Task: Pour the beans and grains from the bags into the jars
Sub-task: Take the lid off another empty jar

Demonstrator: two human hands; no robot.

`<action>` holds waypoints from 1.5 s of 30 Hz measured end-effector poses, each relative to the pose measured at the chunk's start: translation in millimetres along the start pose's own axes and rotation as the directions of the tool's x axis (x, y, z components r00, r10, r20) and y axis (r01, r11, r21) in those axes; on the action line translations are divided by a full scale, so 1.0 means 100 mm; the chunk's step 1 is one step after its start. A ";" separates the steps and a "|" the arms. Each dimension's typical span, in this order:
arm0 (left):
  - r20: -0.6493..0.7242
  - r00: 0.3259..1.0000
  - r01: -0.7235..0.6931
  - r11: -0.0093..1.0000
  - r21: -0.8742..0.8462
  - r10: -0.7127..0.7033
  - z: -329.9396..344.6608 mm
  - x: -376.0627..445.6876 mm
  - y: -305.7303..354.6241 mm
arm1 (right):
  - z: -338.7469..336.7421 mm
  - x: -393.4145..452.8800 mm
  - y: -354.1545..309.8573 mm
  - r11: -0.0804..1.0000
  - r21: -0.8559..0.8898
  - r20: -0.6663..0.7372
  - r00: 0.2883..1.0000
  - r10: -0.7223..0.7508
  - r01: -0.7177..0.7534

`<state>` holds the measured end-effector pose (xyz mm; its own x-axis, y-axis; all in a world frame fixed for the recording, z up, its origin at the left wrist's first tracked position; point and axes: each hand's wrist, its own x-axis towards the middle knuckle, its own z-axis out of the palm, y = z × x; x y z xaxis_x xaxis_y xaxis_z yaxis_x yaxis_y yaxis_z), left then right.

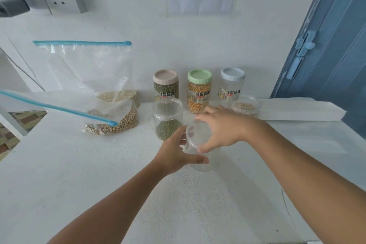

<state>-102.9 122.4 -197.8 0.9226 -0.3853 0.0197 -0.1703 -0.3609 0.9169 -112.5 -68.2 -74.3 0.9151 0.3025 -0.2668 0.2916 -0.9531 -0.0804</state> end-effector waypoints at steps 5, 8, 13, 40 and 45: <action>0.030 1.000 -0.005 1.000 -0.014 0.006 -0.01 0.01 0.01 | -0.06 -0.06 0.04 0.990 0.135 0.107 0.994 0.018 -0.032; 0.037 0.999 -0.003 1.000 -0.024 0.004 -0.01 0.01 0.01 | 0.05 -0.05 -0.03 0.996 0.031 -0.033 0.996 0.084 -0.083; 0.036 0.999 0.003 1.000 -0.006 -0.003 -0.01 0.02 -0.01 | 0.00 -0.07 0.02 0.981 0.178 0.113 0.989 -0.092 0.071; 0.076 0.997 -0.010 0.991 0.135 -0.001 -0.34 -0.06 -0.03 | 1.06 -0.41 0.64 0.179 0.963 -0.267 0.806 0.528 0.202; 0.079 0.997 0.012 0.990 0.138 -0.023 -0.32 -0.07 0.00 | 1.51 -0.43 0.59 0.403 0.914 -0.165 0.862 0.480 -0.049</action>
<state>-98.5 152.4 -184.9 0.8961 -0.4427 -0.0325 -0.2058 -0.4791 0.8533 -176.2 -138.2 -212.5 0.9745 -0.1957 -0.1098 -0.1820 -0.4032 -0.8968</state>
